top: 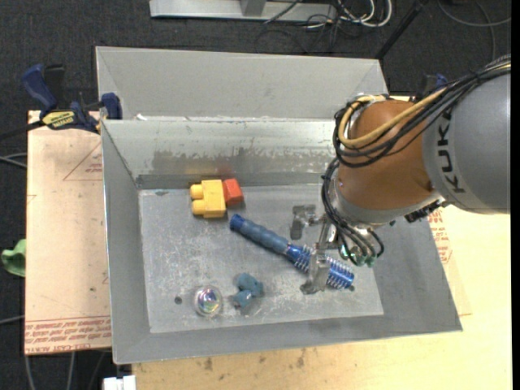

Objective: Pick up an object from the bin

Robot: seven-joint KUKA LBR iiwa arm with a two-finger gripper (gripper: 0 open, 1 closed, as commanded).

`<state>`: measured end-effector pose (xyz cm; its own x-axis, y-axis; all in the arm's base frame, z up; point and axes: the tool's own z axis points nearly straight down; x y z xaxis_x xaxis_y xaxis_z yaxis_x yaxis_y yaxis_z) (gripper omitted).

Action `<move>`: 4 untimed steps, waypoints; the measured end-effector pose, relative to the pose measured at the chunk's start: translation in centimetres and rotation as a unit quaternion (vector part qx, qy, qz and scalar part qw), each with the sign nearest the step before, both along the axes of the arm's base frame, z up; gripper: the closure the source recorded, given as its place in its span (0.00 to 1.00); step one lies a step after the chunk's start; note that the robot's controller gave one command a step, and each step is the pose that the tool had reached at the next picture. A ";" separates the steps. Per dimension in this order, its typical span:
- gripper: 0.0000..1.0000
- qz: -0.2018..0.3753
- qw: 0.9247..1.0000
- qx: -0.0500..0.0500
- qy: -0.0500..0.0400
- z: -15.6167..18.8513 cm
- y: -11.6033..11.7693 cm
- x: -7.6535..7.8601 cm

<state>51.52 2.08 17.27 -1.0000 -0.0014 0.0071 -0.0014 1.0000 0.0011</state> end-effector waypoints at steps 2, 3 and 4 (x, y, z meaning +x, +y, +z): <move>0.00 -0.061 0.998 0.000 -0.003 -10.3 -3.8 1.3; 0.00 -0.060 0.998 0.000 -0.004 -10.3 -3.7 1.4; 0.00 -0.060 0.998 0.000 -0.004 -10.3 -3.7 1.4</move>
Offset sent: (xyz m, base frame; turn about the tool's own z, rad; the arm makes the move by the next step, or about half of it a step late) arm 0.0248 -0.0749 -0.1027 0.0080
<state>52.94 -1.64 6.94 -0.9929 0.1187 -0.0006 0.1187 0.9929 0.0012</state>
